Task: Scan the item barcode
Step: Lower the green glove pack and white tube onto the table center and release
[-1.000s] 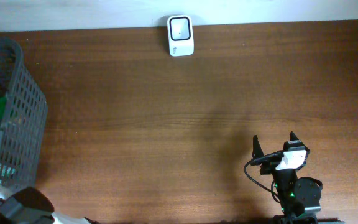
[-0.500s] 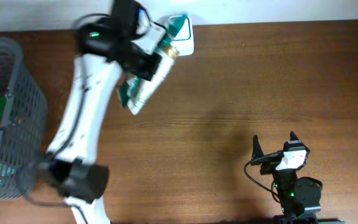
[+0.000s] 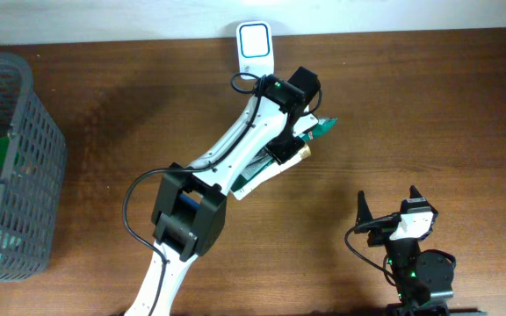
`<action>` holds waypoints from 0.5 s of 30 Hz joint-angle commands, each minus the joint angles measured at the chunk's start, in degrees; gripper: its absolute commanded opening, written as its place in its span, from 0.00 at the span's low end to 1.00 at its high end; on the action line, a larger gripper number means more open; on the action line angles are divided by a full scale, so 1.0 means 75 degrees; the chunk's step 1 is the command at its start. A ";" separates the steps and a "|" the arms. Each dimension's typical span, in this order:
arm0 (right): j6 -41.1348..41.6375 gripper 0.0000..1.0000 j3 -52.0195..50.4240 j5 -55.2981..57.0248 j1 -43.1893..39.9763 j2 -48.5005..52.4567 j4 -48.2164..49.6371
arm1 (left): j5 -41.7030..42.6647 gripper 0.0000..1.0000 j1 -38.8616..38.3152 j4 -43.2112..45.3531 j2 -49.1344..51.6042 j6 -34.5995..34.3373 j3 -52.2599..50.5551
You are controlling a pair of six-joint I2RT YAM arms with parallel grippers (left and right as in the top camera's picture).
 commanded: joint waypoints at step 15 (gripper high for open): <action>0.0009 0.98 -0.0055 -0.0038 -0.0035 -0.0029 -0.0023 | -0.1428 0.19 0.1961 -0.2804 -0.0117 -0.2722 -0.0216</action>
